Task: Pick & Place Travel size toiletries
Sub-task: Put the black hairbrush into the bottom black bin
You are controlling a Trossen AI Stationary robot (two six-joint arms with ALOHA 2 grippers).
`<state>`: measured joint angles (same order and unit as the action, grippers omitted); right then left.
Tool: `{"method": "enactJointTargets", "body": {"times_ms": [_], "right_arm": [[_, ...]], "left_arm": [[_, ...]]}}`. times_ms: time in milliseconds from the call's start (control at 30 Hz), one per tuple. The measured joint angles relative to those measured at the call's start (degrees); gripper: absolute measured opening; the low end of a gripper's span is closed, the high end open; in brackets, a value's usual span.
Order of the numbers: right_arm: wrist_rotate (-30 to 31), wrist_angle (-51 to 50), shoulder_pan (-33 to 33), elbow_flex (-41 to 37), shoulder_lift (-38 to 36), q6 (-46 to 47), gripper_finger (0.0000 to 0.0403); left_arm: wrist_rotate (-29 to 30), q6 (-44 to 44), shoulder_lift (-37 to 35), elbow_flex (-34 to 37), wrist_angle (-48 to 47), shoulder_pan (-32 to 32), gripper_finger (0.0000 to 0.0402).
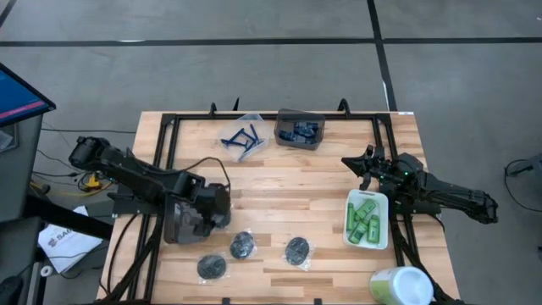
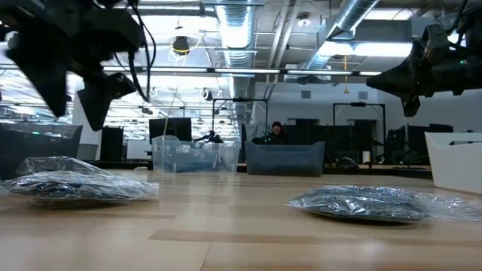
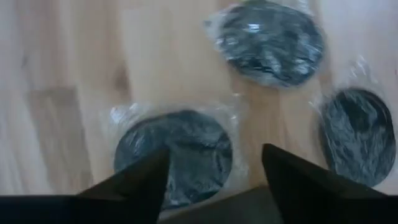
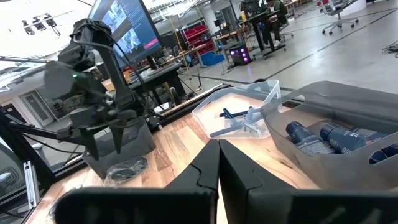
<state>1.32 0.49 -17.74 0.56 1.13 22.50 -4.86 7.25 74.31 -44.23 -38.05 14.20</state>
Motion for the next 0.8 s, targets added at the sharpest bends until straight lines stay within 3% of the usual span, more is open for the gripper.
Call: {"method": "enactJointTargets", "body": {"times_ms": [200,500,800], "right_arm": [[0.0,0.0,0.0,0.0,0.0,0.0,0.0000],[0.0,0.0,0.0,0.0,0.0,0.0,0.0000],[0.0,0.0,0.0,0.0,0.0,0.0,0.0000]], "left_arm": [[3.9,-8.9,0.0,0.0,4.5,5.0,0.0310],[4.6,-13.1,5.3,0.0,6.2,10.8,0.0301],[11.2,-13.0,12.5,0.0,8.3,12.4,0.0301]]}}
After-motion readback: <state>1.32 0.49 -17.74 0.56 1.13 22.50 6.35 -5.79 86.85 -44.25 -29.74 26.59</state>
